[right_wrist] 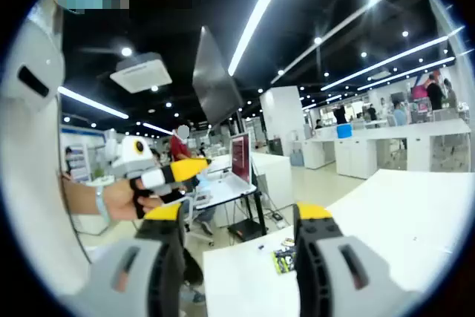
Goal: Arrange the skincare products in the storage area until every visible bottle or jar stands upright without overlapping.
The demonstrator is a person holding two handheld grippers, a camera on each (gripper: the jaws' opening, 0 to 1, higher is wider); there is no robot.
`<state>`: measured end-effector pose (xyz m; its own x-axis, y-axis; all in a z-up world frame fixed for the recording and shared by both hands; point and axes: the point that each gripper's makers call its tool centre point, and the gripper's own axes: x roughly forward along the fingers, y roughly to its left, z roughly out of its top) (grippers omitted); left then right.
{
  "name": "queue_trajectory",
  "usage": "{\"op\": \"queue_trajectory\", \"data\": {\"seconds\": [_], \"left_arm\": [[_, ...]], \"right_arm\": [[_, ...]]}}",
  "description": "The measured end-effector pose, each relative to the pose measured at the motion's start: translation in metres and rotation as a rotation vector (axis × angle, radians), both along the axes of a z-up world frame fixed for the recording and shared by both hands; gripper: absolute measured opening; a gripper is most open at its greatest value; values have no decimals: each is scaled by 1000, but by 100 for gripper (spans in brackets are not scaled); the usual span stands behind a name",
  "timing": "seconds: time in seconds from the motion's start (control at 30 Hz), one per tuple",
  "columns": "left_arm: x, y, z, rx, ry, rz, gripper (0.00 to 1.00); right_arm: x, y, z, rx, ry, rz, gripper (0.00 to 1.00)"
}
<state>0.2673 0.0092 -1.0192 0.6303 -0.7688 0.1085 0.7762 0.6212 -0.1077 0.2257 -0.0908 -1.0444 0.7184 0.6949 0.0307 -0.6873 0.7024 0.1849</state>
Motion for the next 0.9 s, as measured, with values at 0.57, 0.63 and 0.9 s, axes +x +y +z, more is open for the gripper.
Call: {"op": "queue_trajectory", "data": {"seconds": [0.57,0.63,0.9], "left_arm": [[18,-13,-15,21,40,-28,34],[20,-12,-17,24,48,-24,36],[22,-1,-20,20,55,3,36]], "right_arm": [[11,-9,-12,-10,24,-40,60],[13,-7,-15,-18,29,-40,60],[15,9,-17,-41,32,-7,60]]}}
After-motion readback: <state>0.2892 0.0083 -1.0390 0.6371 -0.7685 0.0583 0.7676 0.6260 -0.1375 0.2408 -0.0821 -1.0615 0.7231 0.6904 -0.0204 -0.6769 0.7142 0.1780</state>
